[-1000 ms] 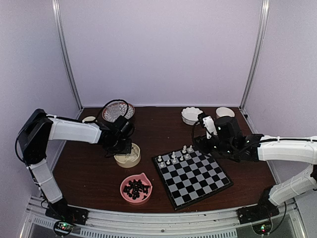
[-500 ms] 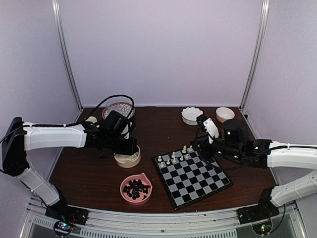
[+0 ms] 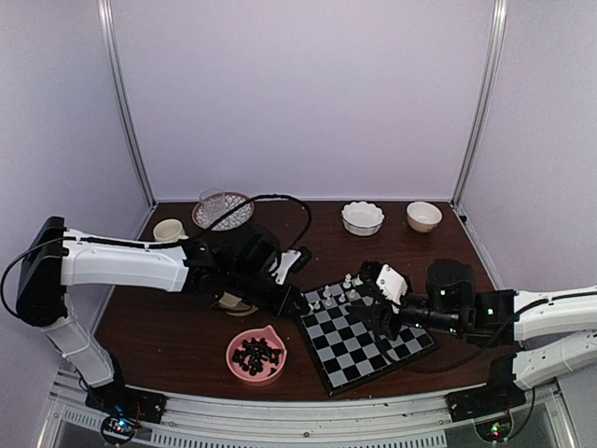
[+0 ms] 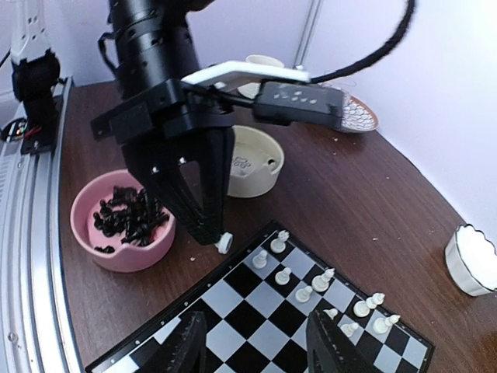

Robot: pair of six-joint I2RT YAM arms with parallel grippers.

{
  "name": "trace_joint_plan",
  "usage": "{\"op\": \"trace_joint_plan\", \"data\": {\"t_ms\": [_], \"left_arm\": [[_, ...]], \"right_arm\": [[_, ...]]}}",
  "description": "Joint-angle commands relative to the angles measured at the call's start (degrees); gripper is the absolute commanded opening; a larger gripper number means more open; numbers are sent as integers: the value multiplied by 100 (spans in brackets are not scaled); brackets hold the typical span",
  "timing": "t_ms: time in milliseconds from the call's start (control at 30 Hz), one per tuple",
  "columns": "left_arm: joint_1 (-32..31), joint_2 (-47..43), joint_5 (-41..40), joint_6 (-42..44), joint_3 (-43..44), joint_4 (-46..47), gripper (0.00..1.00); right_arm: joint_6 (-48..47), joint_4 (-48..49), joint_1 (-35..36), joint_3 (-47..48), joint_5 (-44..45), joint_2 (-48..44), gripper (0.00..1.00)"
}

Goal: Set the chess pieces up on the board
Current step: Pass from the left arm to the right

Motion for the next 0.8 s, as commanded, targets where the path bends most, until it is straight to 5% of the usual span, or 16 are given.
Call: {"op": "trace_joint_plan", "data": {"t_ms": [0,200,767], "left_arm": [[-169,322,754,308,216,525,0],[-276,659,1186,598,440,427,1],[-453,1160,1595,738,796,185,2]], "right_arm": [[-1279,1032,149,-595,-482,275,52],[-2004,270,293,-342,-531,541,50],[-2593,426,779,-35,396,1721,48]]}}
